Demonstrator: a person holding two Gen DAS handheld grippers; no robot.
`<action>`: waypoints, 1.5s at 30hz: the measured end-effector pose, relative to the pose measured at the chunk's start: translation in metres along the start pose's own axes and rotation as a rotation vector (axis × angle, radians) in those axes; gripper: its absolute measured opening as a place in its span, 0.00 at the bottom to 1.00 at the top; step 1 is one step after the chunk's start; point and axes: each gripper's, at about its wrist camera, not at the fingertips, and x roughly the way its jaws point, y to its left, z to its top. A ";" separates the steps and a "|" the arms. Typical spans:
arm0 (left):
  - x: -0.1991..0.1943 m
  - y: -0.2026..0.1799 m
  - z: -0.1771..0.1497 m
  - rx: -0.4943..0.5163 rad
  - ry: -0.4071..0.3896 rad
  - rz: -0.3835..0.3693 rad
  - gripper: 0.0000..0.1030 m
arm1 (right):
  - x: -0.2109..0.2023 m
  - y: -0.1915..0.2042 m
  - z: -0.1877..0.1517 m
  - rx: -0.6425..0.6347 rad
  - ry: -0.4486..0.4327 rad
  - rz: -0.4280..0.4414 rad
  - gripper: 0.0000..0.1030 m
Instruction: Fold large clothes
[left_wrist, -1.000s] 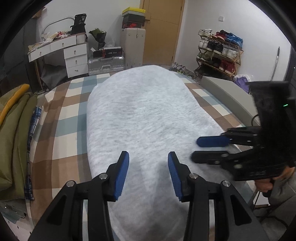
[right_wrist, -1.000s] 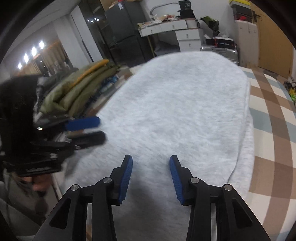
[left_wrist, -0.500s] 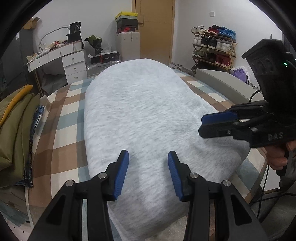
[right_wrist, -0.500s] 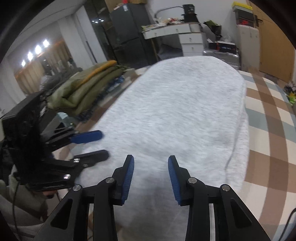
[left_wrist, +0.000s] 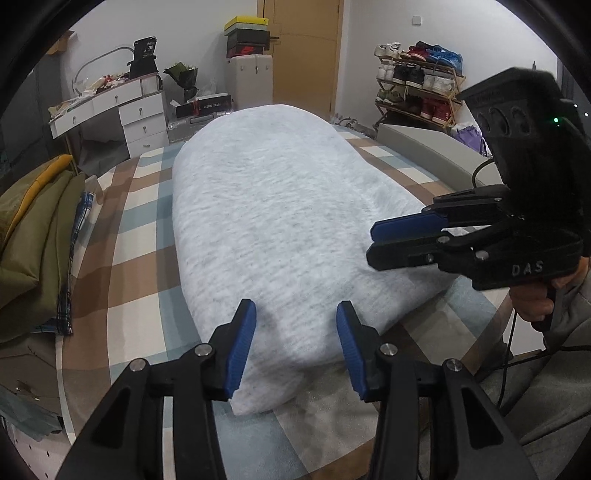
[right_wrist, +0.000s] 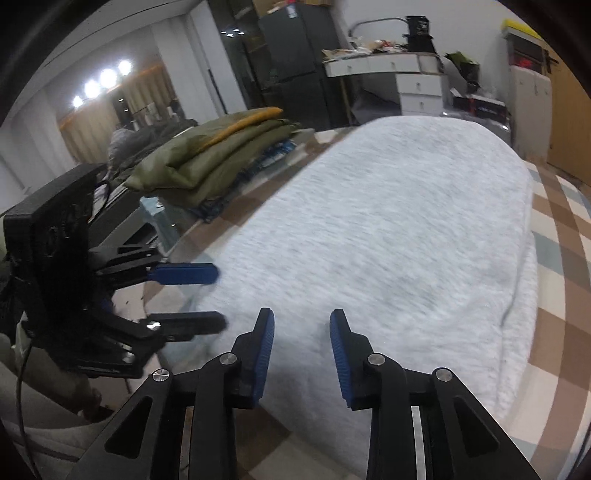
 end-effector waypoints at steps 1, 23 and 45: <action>0.001 -0.002 0.000 0.016 0.005 0.016 0.38 | 0.010 0.005 -0.002 -0.028 0.027 -0.008 0.27; -0.005 0.051 0.060 -0.182 -0.179 0.003 0.49 | -0.028 -0.098 0.018 0.281 -0.088 -0.214 0.41; 0.066 0.079 0.076 -0.211 -0.022 0.069 0.56 | -0.007 -0.186 0.016 0.535 -0.097 -0.127 0.03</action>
